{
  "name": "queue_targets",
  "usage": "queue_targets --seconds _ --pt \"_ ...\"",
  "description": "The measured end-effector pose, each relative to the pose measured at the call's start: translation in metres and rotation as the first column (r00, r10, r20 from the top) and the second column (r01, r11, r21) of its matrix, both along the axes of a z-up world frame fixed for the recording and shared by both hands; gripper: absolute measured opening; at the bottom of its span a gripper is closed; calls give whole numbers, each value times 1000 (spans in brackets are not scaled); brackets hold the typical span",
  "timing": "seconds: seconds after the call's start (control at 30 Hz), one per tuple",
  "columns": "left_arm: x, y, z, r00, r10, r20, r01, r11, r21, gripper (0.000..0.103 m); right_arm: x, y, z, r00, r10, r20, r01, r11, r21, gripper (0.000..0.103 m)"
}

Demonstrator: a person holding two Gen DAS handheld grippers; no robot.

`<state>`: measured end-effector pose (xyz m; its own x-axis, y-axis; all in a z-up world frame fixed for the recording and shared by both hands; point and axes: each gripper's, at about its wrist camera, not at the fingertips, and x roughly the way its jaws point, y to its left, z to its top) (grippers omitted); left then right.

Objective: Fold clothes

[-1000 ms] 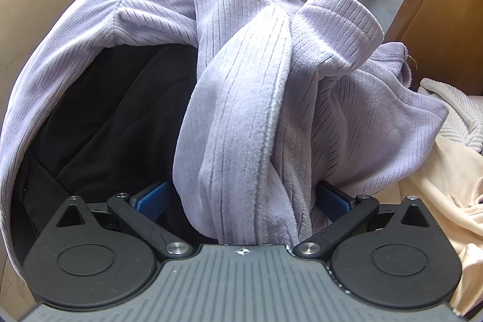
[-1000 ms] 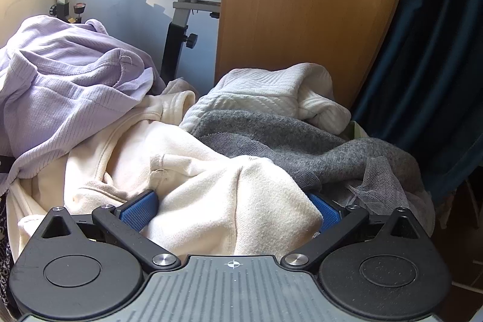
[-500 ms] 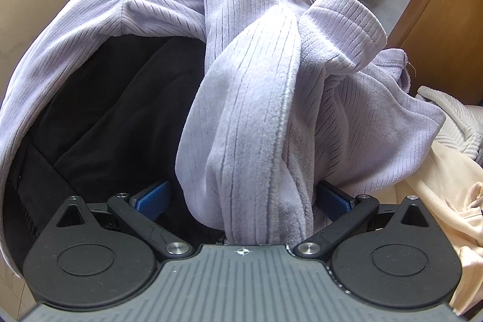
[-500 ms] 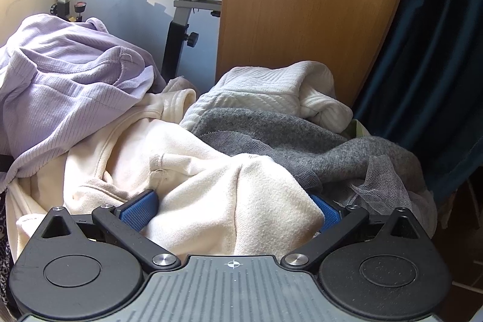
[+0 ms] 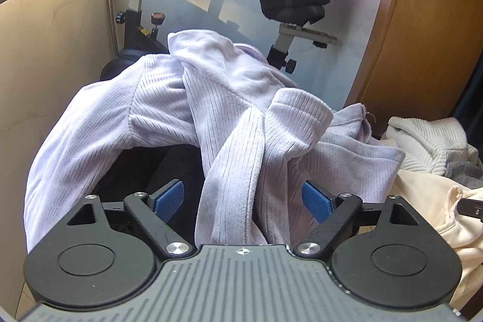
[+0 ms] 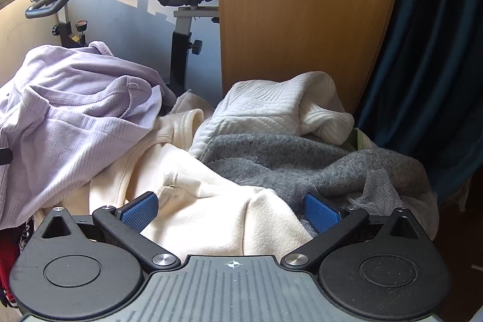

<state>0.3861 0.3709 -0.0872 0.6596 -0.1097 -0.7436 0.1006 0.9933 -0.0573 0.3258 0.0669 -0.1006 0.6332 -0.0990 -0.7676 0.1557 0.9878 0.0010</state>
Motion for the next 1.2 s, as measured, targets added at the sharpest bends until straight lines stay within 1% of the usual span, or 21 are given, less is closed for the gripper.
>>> queue_targets --seconds 0.03,0.07,0.13,0.17,0.2,0.23,0.3,0.37,0.43,0.5,0.63,0.73,0.83,0.93,1.0,1.03,1.07,1.1,1.13,1.2 --pt "0 0 -4 1000 2 -12 -2 1000 6 77 0 0 1 1000 6 5 -6 1000 -6 102" --pt "0 -1 -7 1000 4 -21 -3 1000 16 72 0 1 2 1000 11 11 -11 1000 -12 102" --pt "-1 -3 -9 1000 0 -31 1 999 42 50 0 2 5 1000 23 21 -22 999 -25 102" --pt "-1 -5 -7 1000 -8 -28 9 999 49 42 0 2 6 999 28 26 -28 999 -31 102" --pt "-1 -7 -4 1000 -16 -26 17 998 57 28 1 2 7 999 34 31 -33 999 -37 102" --pt "-3 -9 0 1000 -24 -11 24 998 65 19 1 3 8 999 40 37 -38 998 -44 102" --pt "-10 -15 13 998 -40 40 37 996 83 16 2 2 10 998 46 39 -45 998 -36 102" --pt "-18 -18 30 994 -45 97 37 996 77 16 3 0 12 999 38 38 -38 999 -8 102" --pt "-24 -14 46 990 -9 142 6 1000 21 14 4 -3 17 999 19 50 -20 1000 21 102" --pt "-31 -8 61 983 32 181 -27 999 -34 13 5 -5 24 996 14 84 -18 999 47 102" --pt "-49 0 93 961 76 265 -59 996 -69 12 10 -5 38 991 25 128 -33 998 62 102" --pt "-71 5 117 934 81 347 -50 994 -97 11 13 -3 47 988 43 150 -54 996 67 102" --pt "-98 12 144 897 95 431 -47 992 -119 11 15 0 55 984 62 169 -76 994 77 102" --pt "-131 29 167 863 153 481 -92 985 -147 11 15 7 61 979 94 180 -110 991 80 102" --pt "-152 44 176 838 218 500 -154 974 -167 11 16 11 61 976 116 183 -132 988 78 102" --pt "-162 54 177 824 264 502 -201 963 -177 11 16 14 61 976 126 179 -141 987 77 102" --pt "-172 66 178 806 319 498 -259 948 -187 11 17 17 60 975 135 175 -150 986 75 102" --pt "-178 76 176 794 364 486 -310 931 -191 11 18 20 59 975 145 170 -159 985 73 102" --pt "-181 86 172 787 403 468 -356 915 -189 12 19 24 57 975 153 159 -166 983 72 102" --pt "-179 105 155 775 484 406 -447 874 -189 12 21 31 52 976 168 138 -178 982 63 102"
